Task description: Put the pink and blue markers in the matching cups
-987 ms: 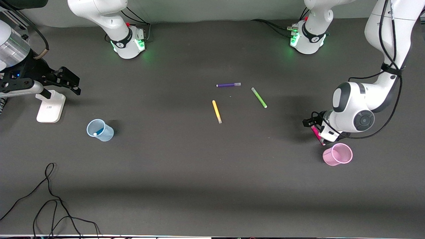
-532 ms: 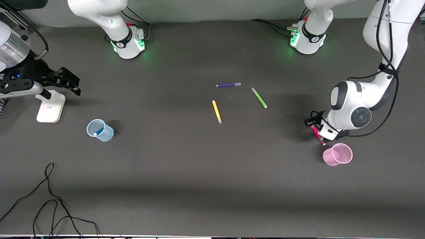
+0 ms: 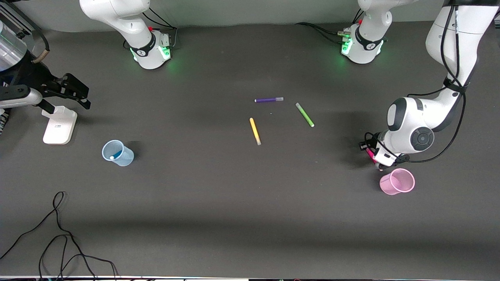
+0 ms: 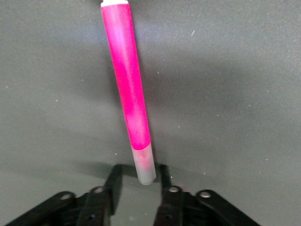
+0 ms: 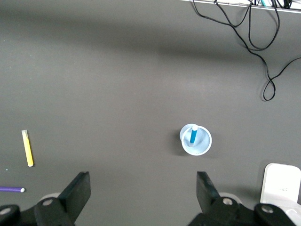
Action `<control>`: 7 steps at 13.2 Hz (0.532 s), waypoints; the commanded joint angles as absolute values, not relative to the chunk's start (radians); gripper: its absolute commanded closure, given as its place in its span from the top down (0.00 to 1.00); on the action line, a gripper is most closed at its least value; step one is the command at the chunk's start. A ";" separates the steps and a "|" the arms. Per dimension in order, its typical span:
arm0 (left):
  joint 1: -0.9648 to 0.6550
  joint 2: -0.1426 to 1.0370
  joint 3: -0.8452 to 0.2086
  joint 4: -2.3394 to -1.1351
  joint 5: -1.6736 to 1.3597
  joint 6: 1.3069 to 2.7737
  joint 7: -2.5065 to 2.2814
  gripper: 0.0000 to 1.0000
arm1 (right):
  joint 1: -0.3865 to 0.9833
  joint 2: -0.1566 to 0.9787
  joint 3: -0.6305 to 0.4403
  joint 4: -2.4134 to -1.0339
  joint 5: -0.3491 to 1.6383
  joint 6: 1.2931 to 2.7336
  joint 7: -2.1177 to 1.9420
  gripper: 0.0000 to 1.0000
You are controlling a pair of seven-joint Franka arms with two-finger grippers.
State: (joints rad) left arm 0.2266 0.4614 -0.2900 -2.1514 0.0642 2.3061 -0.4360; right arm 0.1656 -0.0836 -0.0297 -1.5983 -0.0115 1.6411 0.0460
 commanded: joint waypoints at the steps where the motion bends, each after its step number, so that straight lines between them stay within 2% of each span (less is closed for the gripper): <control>1: 0.218 0.451 -0.287 -2.160 0.081 2.300 -0.457 0.00 | 0.152 -0.055 -0.025 -1.543 0.006 1.614 0.060 1.00; 2: 0.213 0.437 -0.288 -2.152 0.081 2.261 -0.463 0.00 | 0.150 -0.055 -0.025 -1.548 0.006 1.612 0.061 1.00; 3: 0.212 0.411 -0.290 -2.113 0.080 2.162 -0.469 0.00 | 0.150 -0.055 -0.026 -1.548 0.006 1.609 0.061 1.00; 7: 0.216 0.394 -0.295 -1.770 0.035 1.623 -0.460 0.00 | 0.146 -0.069 -0.025 -1.578 0.008 1.601 0.061 1.00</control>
